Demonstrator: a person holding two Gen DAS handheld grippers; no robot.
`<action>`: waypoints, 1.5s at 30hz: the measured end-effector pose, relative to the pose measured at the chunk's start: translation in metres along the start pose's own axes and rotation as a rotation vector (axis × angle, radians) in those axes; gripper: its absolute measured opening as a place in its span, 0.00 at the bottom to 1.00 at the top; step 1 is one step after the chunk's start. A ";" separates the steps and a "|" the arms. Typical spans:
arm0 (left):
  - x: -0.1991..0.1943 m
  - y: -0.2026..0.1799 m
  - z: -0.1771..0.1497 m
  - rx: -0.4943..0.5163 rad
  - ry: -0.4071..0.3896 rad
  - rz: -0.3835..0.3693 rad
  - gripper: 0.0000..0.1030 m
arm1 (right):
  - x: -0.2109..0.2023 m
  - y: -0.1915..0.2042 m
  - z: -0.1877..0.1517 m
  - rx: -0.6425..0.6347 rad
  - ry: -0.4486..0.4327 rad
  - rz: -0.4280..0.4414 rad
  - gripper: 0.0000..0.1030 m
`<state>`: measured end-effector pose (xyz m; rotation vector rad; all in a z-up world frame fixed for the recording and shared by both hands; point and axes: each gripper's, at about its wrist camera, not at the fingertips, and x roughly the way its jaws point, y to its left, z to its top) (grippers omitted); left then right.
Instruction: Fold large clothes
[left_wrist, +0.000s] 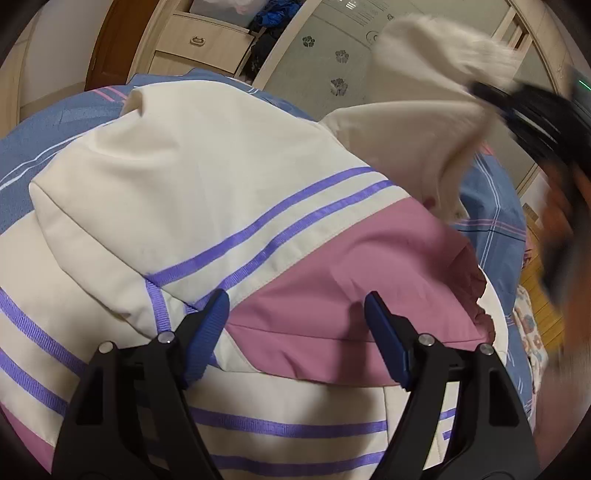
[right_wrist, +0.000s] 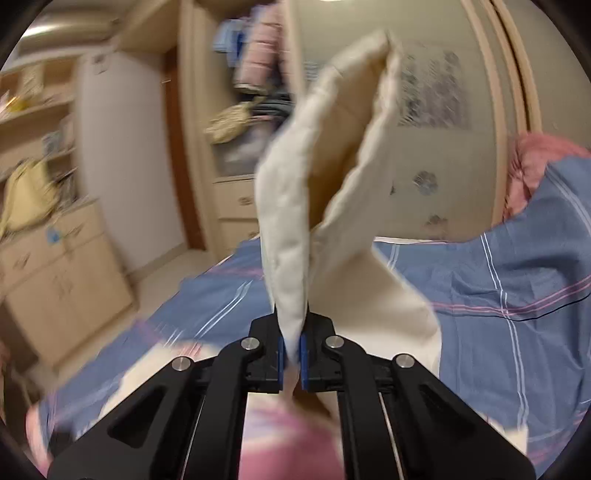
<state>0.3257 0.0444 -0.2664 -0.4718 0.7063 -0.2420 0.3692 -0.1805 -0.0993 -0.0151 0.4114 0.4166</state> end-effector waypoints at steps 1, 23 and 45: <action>-0.001 0.001 0.000 -0.005 -0.004 -0.006 0.75 | -0.026 0.011 -0.021 -0.035 0.015 0.021 0.06; -0.062 -0.065 0.031 -0.141 0.064 0.017 0.97 | -0.279 -0.029 -0.203 0.429 0.141 0.051 0.89; -0.089 -0.035 -0.070 -0.187 0.203 -0.109 0.26 | -0.025 0.013 -0.071 0.256 0.342 0.105 0.47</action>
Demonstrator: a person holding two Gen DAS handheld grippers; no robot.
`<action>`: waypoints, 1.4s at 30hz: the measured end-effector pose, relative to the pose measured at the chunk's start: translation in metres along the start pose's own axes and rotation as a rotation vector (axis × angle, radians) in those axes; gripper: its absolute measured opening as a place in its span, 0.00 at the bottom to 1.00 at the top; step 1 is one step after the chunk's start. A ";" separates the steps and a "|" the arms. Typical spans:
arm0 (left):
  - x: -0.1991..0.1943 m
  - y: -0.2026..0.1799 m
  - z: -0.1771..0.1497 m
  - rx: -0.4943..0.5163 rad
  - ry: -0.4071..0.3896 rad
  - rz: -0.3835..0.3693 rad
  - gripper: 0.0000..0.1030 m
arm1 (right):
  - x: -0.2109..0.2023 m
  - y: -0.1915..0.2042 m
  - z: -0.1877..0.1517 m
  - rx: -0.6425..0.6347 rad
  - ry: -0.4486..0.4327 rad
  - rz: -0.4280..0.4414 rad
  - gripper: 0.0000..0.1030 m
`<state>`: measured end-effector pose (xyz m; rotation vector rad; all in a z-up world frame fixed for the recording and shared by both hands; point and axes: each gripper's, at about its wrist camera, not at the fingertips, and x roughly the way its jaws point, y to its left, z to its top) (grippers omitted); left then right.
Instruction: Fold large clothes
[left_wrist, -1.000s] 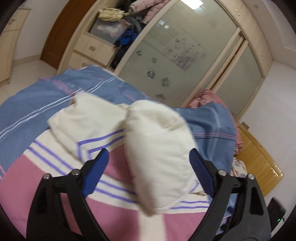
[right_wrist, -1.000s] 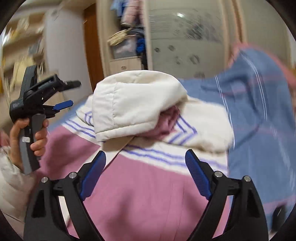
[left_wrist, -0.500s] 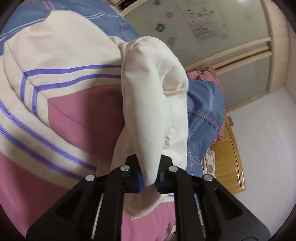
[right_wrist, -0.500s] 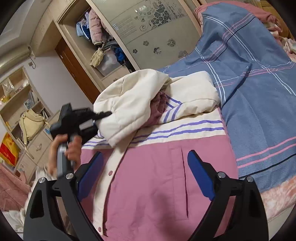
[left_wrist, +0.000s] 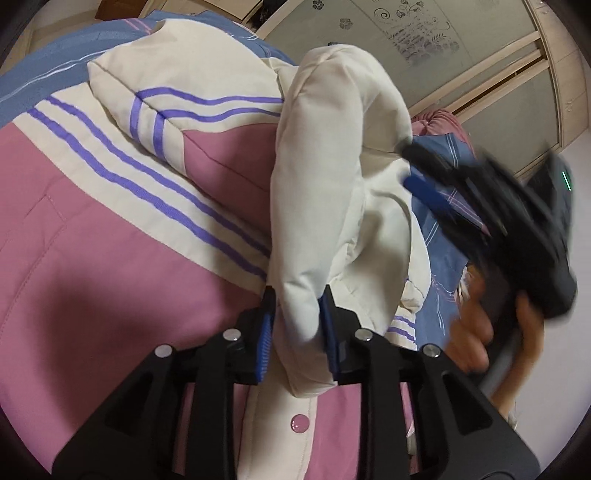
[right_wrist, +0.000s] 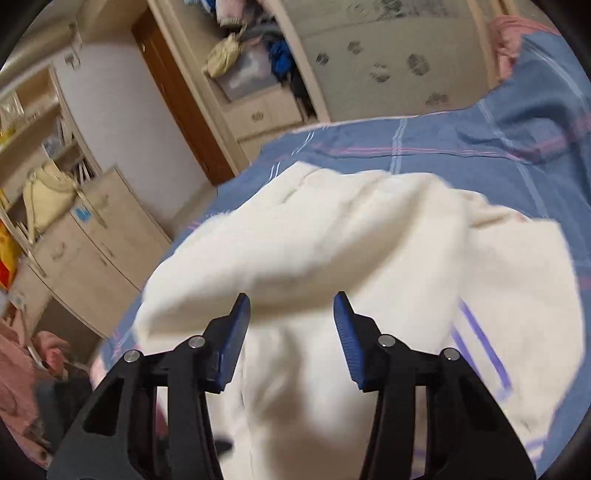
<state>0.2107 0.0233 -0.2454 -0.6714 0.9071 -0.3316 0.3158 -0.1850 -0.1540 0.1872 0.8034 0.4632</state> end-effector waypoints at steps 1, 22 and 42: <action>-0.001 0.002 -0.002 -0.006 -0.003 0.004 0.28 | 0.022 0.006 0.008 -0.004 0.035 0.016 0.47; -0.059 -0.031 0.021 0.211 -0.234 0.106 0.32 | 0.006 -0.008 -0.084 -0.152 0.109 -0.006 0.49; 0.045 0.003 0.079 0.065 -0.019 0.237 0.25 | 0.044 -0.048 -0.075 0.094 0.127 0.022 0.47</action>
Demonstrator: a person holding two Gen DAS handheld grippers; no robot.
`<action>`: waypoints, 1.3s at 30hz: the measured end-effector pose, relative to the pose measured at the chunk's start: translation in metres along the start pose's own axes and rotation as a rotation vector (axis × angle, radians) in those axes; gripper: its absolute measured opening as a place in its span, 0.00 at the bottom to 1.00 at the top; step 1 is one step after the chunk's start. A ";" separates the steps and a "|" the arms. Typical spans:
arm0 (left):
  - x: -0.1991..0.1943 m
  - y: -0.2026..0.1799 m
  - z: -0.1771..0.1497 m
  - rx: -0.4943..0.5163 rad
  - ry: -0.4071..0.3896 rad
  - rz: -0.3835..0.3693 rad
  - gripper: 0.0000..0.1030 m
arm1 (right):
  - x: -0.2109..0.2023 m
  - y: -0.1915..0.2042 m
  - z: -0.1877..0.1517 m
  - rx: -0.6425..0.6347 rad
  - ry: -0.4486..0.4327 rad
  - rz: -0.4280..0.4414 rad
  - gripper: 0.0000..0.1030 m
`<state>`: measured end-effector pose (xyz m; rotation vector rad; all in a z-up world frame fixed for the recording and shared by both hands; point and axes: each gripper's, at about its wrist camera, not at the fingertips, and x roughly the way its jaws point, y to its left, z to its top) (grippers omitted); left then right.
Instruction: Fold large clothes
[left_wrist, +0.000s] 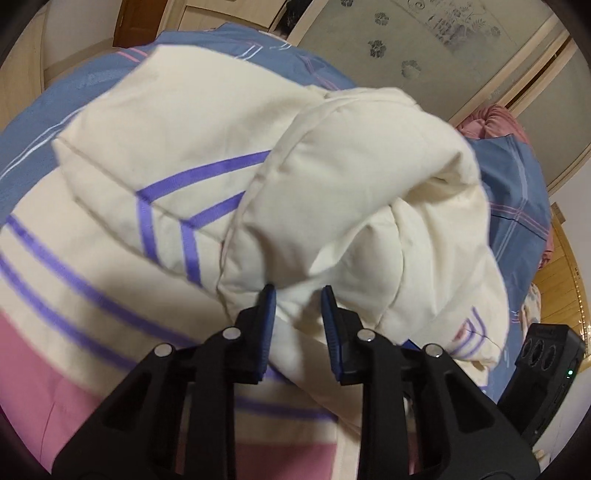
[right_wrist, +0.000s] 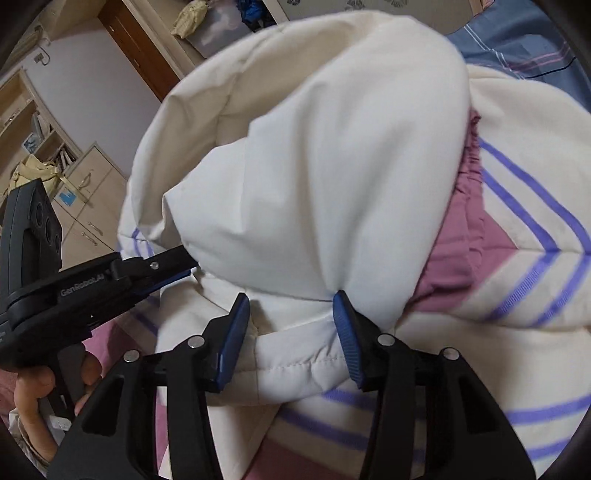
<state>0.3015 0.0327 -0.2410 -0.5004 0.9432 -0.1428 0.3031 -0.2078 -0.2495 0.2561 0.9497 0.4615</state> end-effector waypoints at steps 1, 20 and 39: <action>-0.014 0.000 -0.007 0.006 -0.006 -0.020 0.26 | -0.014 0.004 -0.009 -0.014 -0.018 0.006 0.47; -0.177 0.128 -0.174 0.064 0.000 0.152 0.59 | -0.174 -0.040 -0.243 -0.036 0.111 -0.370 0.66; -0.227 0.223 -0.208 -0.256 -0.054 0.087 0.81 | -0.184 -0.140 -0.299 0.607 0.023 -0.025 0.80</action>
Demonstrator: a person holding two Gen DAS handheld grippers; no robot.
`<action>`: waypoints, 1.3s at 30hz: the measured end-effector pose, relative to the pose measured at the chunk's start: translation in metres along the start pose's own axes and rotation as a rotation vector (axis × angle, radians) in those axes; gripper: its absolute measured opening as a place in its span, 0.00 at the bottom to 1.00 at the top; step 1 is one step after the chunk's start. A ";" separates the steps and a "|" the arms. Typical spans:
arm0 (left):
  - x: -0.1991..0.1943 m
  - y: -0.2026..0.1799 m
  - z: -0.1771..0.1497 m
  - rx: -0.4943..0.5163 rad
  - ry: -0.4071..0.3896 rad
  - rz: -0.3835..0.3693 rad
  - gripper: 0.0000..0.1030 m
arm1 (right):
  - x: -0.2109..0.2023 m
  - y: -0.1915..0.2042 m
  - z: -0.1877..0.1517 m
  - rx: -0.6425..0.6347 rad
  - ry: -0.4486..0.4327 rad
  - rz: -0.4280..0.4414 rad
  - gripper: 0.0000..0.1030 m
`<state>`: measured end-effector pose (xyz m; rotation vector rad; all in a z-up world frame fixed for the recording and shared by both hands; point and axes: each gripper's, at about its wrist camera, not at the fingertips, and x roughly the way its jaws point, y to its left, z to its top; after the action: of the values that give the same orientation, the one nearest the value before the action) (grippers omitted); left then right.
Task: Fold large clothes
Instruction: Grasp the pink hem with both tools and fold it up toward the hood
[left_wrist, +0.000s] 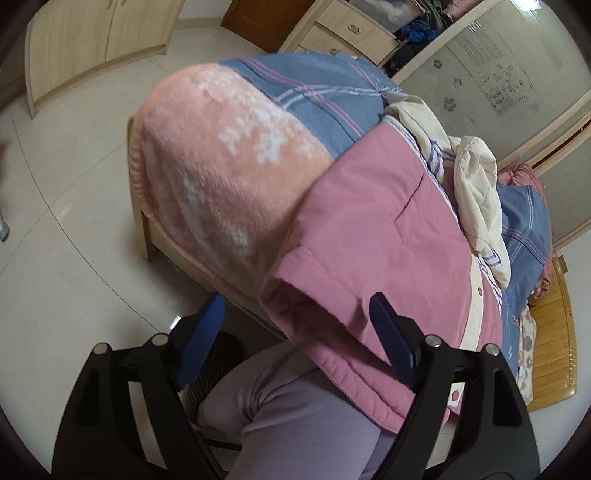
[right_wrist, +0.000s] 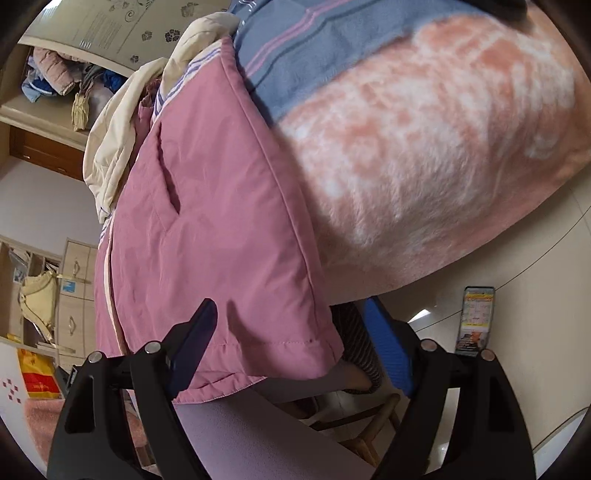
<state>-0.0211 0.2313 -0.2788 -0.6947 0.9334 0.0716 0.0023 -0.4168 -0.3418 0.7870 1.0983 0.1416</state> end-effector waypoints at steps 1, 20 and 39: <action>0.005 0.001 0.000 -0.006 0.013 -0.009 0.81 | -0.006 -0.005 -0.004 0.007 -0.005 0.025 0.80; -0.038 -0.069 -0.020 0.238 -0.192 -0.016 0.15 | -0.077 0.063 -0.021 -0.248 -0.251 0.247 0.12; -0.063 -0.091 0.017 0.301 -0.313 0.096 0.81 | -0.085 0.119 0.012 -0.395 -0.273 -0.009 0.71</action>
<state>-0.0163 0.1844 -0.1769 -0.3458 0.6576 0.1184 0.0038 -0.3768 -0.2009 0.4310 0.7813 0.2288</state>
